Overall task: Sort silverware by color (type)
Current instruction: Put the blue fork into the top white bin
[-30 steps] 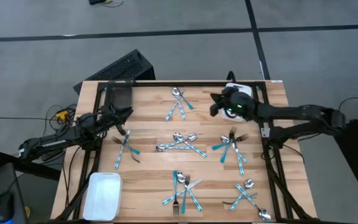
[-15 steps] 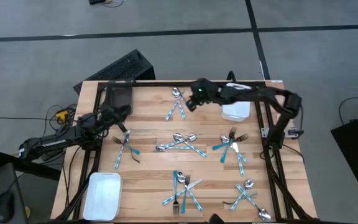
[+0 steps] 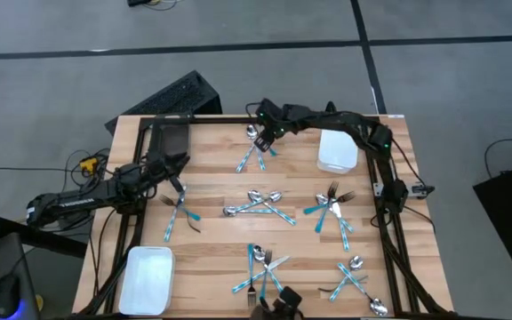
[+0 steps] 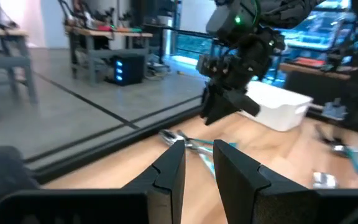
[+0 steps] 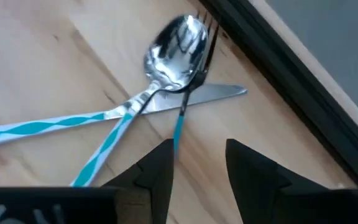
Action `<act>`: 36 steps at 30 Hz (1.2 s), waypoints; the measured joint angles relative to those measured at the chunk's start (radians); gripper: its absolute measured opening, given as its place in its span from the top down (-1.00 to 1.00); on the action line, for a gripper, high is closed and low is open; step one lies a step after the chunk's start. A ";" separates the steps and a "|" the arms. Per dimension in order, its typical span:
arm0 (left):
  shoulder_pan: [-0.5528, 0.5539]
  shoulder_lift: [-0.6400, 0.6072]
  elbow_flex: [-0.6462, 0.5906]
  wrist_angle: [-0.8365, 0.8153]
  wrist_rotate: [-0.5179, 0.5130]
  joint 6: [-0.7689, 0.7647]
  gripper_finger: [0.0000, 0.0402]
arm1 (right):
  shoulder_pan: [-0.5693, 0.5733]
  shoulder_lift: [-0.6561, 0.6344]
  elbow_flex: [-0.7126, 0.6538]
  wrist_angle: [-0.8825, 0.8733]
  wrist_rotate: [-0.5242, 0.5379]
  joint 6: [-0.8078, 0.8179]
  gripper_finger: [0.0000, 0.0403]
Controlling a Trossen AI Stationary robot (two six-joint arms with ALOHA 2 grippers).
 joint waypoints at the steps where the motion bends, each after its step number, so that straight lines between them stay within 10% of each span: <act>1: 0.001 0.000 0.000 0.000 -0.008 0.013 0.65 | -0.002 0.022 0.028 -0.024 -0.004 -0.004 0.18; 18: 0.001 0.000 0.001 0.004 -0.123 0.096 0.65 | -0.019 0.099 0.168 -0.328 -0.126 -0.004 0.39; 36: 0.001 0.000 0.002 0.003 -0.081 0.040 0.65 | 0.059 0.087 0.029 -0.359 -0.124 0.015 0.69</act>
